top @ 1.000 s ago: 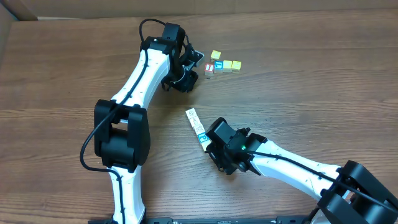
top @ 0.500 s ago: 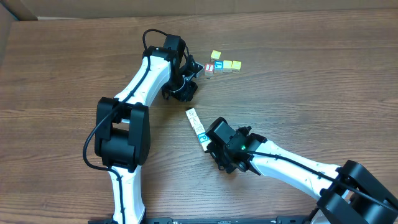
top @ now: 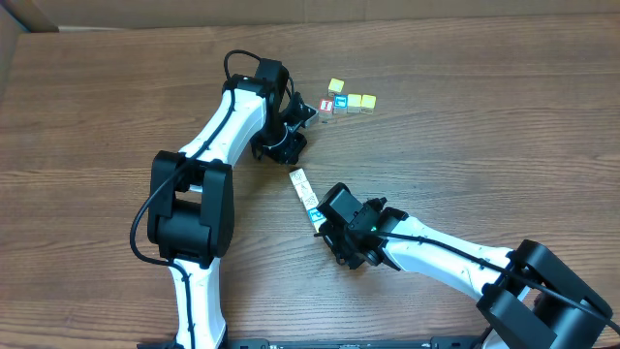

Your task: Flip 5 blocks

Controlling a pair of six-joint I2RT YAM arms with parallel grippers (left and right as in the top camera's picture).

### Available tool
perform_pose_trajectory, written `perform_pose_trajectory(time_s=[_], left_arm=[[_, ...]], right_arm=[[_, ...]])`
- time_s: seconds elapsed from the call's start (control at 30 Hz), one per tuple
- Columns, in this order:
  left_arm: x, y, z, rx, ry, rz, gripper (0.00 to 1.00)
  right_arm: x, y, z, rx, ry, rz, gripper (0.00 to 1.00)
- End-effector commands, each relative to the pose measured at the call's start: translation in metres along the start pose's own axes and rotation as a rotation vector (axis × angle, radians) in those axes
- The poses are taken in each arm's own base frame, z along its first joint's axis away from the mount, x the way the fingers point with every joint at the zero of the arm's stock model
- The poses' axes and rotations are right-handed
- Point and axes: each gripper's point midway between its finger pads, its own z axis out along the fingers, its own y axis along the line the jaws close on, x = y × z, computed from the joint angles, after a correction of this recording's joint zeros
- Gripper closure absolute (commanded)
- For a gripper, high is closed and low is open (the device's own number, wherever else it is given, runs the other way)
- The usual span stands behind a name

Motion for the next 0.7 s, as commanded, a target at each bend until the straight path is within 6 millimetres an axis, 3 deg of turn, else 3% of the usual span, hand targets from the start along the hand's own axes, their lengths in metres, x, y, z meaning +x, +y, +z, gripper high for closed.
perform_pose_trajectory(time_s=[0.0, 0.67], left_arm=[[0.0055, 0.0004, 0.0065, 0.017, 0.019, 0.02, 0.96], [0.0146, -0.007, 0.006, 0.054, 0.051, 0.087, 0.96]], right_arm=[[0.0022, -0.0002, 0.0023, 0.0, 0.005, 0.0, 0.95], [0.0029, 0.0043, 0.0023, -0.018, 0.007, -0.002, 0.94]])
